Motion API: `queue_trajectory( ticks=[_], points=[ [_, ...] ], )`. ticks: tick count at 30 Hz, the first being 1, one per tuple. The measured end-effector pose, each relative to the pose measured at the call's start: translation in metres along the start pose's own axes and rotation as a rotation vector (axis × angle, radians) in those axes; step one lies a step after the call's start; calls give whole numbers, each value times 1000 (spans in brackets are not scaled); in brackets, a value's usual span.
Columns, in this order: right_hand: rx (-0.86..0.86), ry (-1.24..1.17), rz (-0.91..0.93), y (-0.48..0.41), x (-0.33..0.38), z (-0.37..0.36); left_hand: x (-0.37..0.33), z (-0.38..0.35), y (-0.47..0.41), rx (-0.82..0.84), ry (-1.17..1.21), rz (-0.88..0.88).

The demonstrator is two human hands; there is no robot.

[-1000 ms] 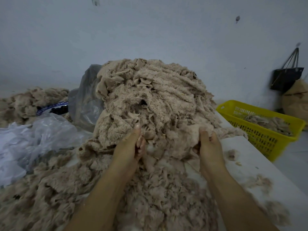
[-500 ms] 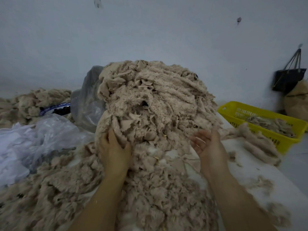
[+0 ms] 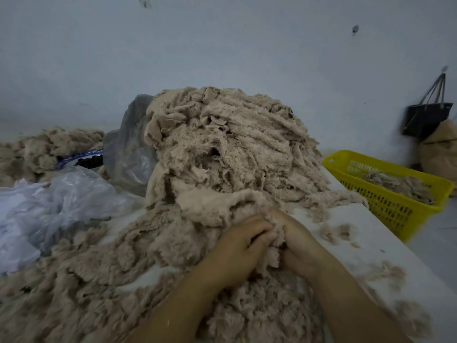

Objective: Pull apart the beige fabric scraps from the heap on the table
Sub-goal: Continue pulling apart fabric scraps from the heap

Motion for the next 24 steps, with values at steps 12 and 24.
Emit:
queue_trajectory(
  ticks=[12, 24],
  points=[
    [14, 900, 746, 4, -2, -21, 33, 30, -7, -417, 750, 737],
    [-285, 1372, 780, 0, 2, -4, 37, 50, -12, -744, 1092, 740]
  ],
)
Point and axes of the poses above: each hand's wrist, its own y-axis away from the middle knuckle, its own z-axis out of the back of the hand, x = y × z, the point moved 2 cm from there along -y, towards the middle knuckle, and after that the axes turned 10 degrees about -x, right-handed, at the moved point
